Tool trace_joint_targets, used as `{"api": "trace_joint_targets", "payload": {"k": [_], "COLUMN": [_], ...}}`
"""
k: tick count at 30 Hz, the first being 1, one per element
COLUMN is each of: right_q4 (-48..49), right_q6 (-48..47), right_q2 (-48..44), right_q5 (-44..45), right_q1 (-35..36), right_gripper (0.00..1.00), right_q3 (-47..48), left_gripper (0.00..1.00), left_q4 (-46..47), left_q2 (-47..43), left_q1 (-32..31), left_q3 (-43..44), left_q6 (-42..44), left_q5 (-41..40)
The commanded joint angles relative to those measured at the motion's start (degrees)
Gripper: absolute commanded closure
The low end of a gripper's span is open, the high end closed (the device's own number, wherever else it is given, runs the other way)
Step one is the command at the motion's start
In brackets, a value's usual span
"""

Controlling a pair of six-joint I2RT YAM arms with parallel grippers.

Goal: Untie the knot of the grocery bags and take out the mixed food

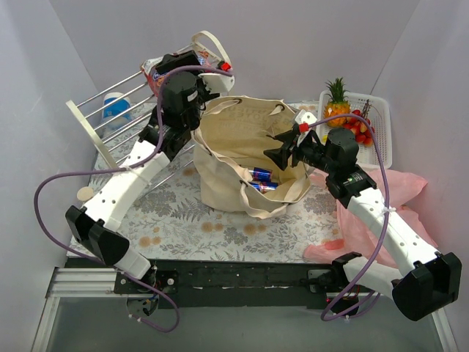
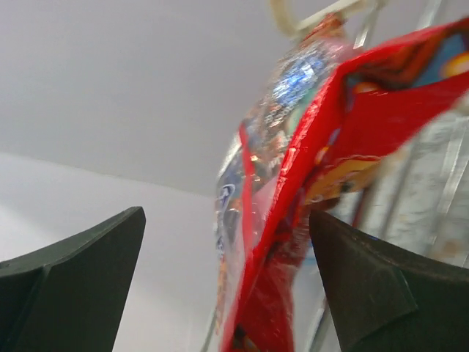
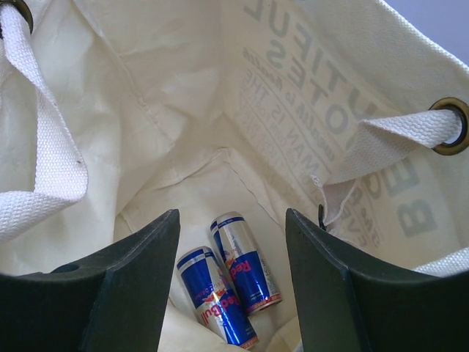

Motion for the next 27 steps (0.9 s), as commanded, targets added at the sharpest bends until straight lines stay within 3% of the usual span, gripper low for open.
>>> {"api": "trace_joint_targets", "payload": {"k": [1, 2, 4, 6, 8, 10, 11, 13, 14, 16, 18, 23, 27], "right_q4": [-0.08, -0.17, -0.26, -0.26, -0.26, -0.96, -1.31, -2.01, -2.10, -2.45, -2.89, -5.96, -6.67], "right_q6": [-0.51, -0.68, -0.77, -1.03, -1.65, -2.27, -2.27, -1.57, -1.30, -0.95, -1.39, -3.23, -3.67], "right_q2": [-0.34, -0.25, 0.01, 0.45, 0.80, 1.06, 1.59, 2.20, 2.47, 3.61, 4.40, 7.04, 7.48], "right_q5": [-0.02, 0.06, -0.20, -0.55, -0.81, -0.64, -0.55, -0.55, -0.64, -0.64, 0.06, 0.86, 0.42], "right_q1": [-0.25, -0.25, -0.34, -0.25, -0.25, -0.25, -0.25, -0.25, -0.16, -0.25, -0.25, -0.16, -0.16], "right_gripper": [0.34, 0.34, 0.33, 0.33, 0.33, 0.33, 0.34, 0.34, 0.34, 0.34, 0.34, 0.34, 0.34], "right_q3": [-0.43, -0.43, -0.43, -0.52, -1.22, -1.49, -1.40, -0.87, -0.52, 0.71, 2.02, 4.66, 5.19], "left_gripper": [0.02, 0.02, 0.02, 0.02, 0.02, 0.03, 0.14, 0.27, 0.52, 0.80, 1.00, 1.00, 1.00], "left_q4": [-32.84, -38.43, -47.32, -48.77, -45.54, -35.75, -32.63, -26.40, -23.84, -13.92, -8.46, -11.60, -5.10], "left_q2": [-0.79, 0.35, 2.82, 3.00, 2.30, 1.08, 0.89, -0.50, -1.38, -3.67, -3.86, 3.87, -0.94], "left_q1": [-2.24, -2.24, -2.24, -2.24, -2.24, -1.98, -1.71, 0.82, 2.06, 4.35, 7.76, 18.23, 20.00], "left_q3": [20.60, 25.13, 33.14, 38.17, 38.28, 35.57, 32.42, 28.80, 26.52, 16.68, 12.28, 16.66, 5.60], "left_q6": [-25.37, -32.03, -37.87, -43.40, -46.76, -52.38, -53.62, -55.81, -56.17, -56.61, -58.10, -72.40, -72.97], "left_q5": [12.41, 21.67, 30.07, 37.36, 37.50, 30.23, 27.76, 28.86, 30.27, 30.99, 30.55, 32.29, 35.90]}}
